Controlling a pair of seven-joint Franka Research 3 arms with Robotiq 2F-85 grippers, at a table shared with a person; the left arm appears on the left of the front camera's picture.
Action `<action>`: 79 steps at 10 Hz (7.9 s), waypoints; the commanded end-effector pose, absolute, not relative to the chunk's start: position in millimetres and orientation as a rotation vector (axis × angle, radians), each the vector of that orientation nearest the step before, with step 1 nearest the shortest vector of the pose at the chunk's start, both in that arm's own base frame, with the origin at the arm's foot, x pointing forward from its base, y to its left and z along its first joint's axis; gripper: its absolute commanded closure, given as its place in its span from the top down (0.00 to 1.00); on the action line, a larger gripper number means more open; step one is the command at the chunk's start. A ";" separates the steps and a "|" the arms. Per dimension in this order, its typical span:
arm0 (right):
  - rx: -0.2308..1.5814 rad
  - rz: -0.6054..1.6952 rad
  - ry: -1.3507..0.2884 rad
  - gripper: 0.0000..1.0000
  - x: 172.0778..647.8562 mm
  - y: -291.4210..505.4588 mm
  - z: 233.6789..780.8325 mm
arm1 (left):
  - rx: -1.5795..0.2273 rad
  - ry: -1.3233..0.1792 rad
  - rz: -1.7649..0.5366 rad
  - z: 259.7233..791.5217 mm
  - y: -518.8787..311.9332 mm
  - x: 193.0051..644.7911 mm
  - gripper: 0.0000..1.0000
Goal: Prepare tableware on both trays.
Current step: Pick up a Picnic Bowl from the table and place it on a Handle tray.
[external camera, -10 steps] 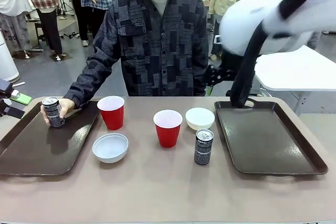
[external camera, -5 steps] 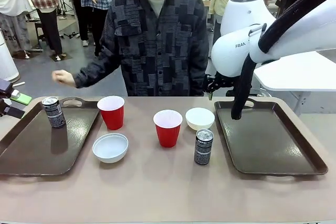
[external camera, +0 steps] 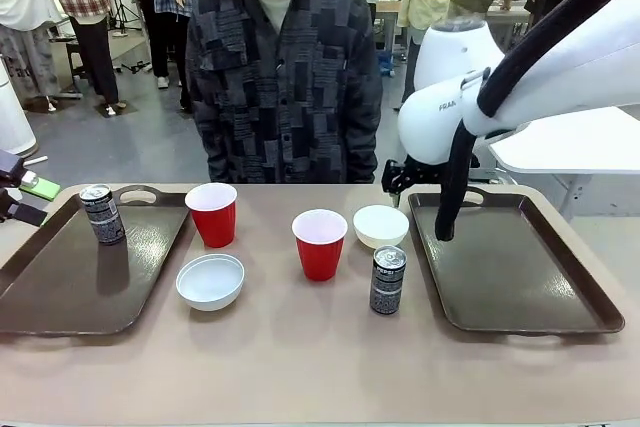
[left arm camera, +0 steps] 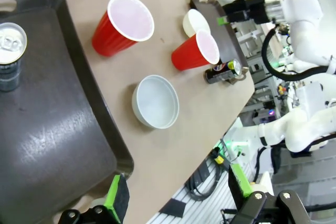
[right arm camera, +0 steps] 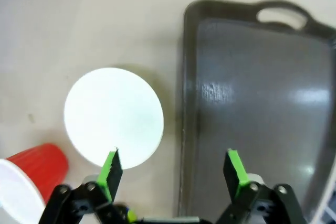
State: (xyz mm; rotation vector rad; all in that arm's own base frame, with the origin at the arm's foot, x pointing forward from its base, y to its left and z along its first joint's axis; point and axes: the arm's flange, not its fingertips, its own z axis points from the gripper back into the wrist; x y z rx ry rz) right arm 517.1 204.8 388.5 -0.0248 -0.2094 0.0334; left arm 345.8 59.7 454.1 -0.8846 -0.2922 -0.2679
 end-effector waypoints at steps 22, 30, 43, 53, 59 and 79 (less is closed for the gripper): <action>-0.043 0.134 -0.205 0.01 445.4 184.6 465.8 | -0.886 -0.295 -0.265 454.3 60.8 345.6 1.00; -0.046 0.162 -0.188 0.04 344.0 92.2 492.3 | -0.886 -0.295 -0.265 454.3 60.8 345.6 1.00; -0.014 0.096 -0.150 0.04 322.5 62.9 477.9 | -0.886 -0.295 -0.265 454.3 60.8 345.6 1.00; 0.075 0.106 -0.099 0.04 392.9 51.2 372.1 | -0.886 -0.295 -0.265 454.3 60.8 345.6 1.00; 0.074 0.112 -0.112 1.00 381.1 50.9 385.5 | -0.886 -0.295 -0.265 454.3 60.8 345.6 1.00; 0.046 0.118 -0.041 1.00 335.7 52.3 471.9 | -0.886 -0.295 -0.265 454.3 60.8 345.6 1.00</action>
